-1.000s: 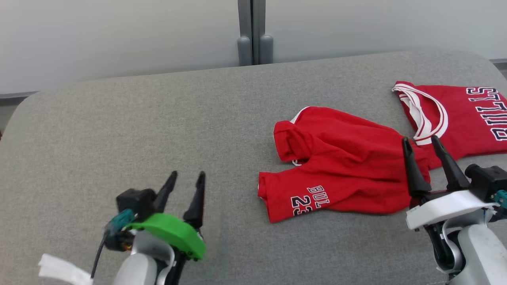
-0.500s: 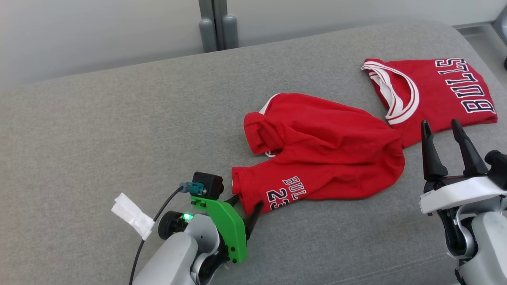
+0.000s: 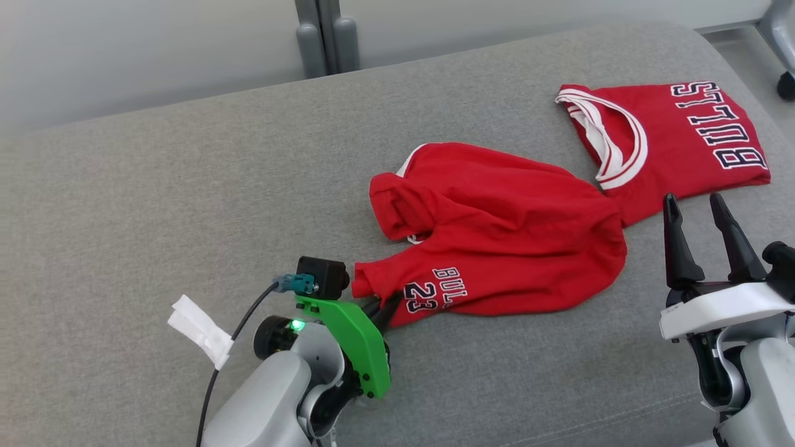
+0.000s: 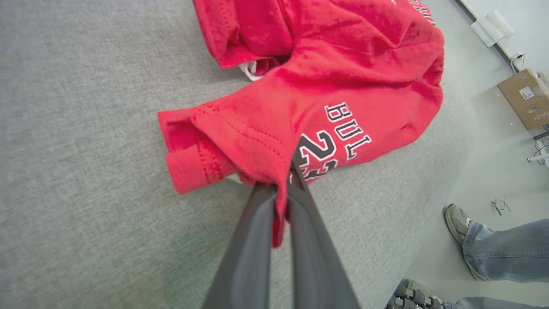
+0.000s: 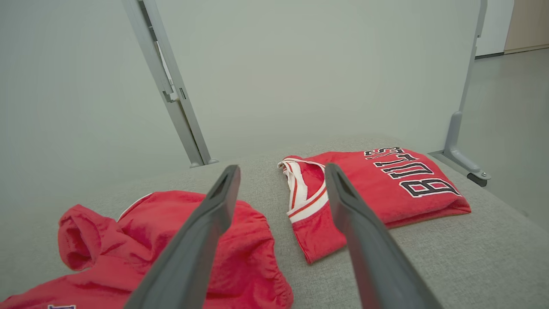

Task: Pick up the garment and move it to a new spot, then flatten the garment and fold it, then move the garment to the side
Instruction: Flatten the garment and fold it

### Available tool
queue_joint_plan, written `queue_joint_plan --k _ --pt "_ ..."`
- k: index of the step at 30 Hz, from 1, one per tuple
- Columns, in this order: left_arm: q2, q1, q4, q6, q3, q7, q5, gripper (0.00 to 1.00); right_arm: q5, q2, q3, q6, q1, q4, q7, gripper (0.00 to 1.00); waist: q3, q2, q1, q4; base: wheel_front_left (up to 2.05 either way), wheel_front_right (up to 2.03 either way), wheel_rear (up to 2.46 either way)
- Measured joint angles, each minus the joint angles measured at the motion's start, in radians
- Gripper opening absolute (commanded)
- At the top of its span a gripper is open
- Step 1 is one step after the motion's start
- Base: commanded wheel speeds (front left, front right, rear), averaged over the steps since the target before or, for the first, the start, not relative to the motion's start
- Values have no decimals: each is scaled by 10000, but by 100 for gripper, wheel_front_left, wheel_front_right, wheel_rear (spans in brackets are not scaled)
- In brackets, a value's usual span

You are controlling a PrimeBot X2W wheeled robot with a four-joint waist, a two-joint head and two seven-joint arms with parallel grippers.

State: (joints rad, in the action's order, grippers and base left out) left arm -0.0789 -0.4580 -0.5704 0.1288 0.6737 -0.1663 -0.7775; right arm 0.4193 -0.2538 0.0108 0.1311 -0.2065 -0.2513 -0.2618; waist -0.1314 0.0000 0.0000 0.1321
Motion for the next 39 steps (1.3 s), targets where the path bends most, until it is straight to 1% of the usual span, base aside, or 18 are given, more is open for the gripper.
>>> queue_joint_plan --k 4,7,11,13,16,18,19,21,23,24,25,26,30,32,34,36,39 --pt "-253 187 980 2 65 -54 -441 0 0 -8 -13 0 95 -33 0 100 136 0 0 -337 0 0 0" --pt "-568 438 1768 -36 -382 -27 -943 0 2 -25 -40 0 157 -69 0 100 233 0 0 -619 0 0 0" --pt "-886 868 2782 -520 -1053 -410 -1712 0 2 -27 2 0 198 -190 0 100 365 0 0 -964 0 0 0" --pt "-1032 1183 3012 -961 -1551 -602 -2222 0 15 -19 58 0 198 -234 0 100 427 0 0 -1086 0 0 0" --pt "-1106 1463 2867 -1394 -2311 -803 -3110 0 59 -6 194 0 187 -316 0 100 461 0 0 -1137 0 0 0" --pt "-1266 1454 2387 -1649 -2686 -767 -3200 0 96 -6 291 2 169 -370 0 100 446 0 0 -1087 0 0 0" --pt "-1296 1442 2063 -1732 -2953 -654 -3411 0 109 -15 311 2 158 -407 0 100 428 0 0 -1042 0 0 0" --pt "-1335 1356 1354 -1818 -3235 -495 -3501 0 132 -52 336 2 111 -460 0 100 380 0 0 -925 0 0 0" --pt "-1346 1147 546 -1755 -3398 -303 -3519 0 169 -117 353 0 75 -527 -2 100 306 0 0 -774 0 0 0" --pt "-1365 1049 232 -1705 -3417 -221 -3515 22 178 -136 362 0 58 -550 -2 100 278 0 0 -718 0 0 0" --pt "-1411 953 -69 -1603 -3367 -127 -3423 78 182 -150 393 0 50 -568 -2 100 252 0 0 -663 0 0 0" --pt "-1478 820 -460 -1425 -3271 86 -3248 100 192 -165 428 2 38 -606 -2 100 215 0 0 -585 0 0 0" --pt "-1496 561 -988 -803 -3122 899 -2840 100 207 -180 472 0 23 -688 -2 100 167 0 0 -493 0 0 0" --pt "-1601 519 -934 -654 -3062 1452 -2541 100 215 -184 531 0 29 -727 -2 100 202 0 0 -536 0 0 0" --pt "-1866 528 -644 -510 -2995 2130 -2115 100 253 -184 589 0 33 -727 -4 100 263 0 0 -635 0 0 0" --pt "-2136 549 -259 -495 -2974 2765 -1739 100 267 -192 619 0 58 -723 -6 100 339 0 0 -761 0 0 0" --pt "-2527 821 548 -673 -2991 3691 -1085 100 284 -176 734 0 127 -727 -6 100 453 0 0 -983 0 0 0"
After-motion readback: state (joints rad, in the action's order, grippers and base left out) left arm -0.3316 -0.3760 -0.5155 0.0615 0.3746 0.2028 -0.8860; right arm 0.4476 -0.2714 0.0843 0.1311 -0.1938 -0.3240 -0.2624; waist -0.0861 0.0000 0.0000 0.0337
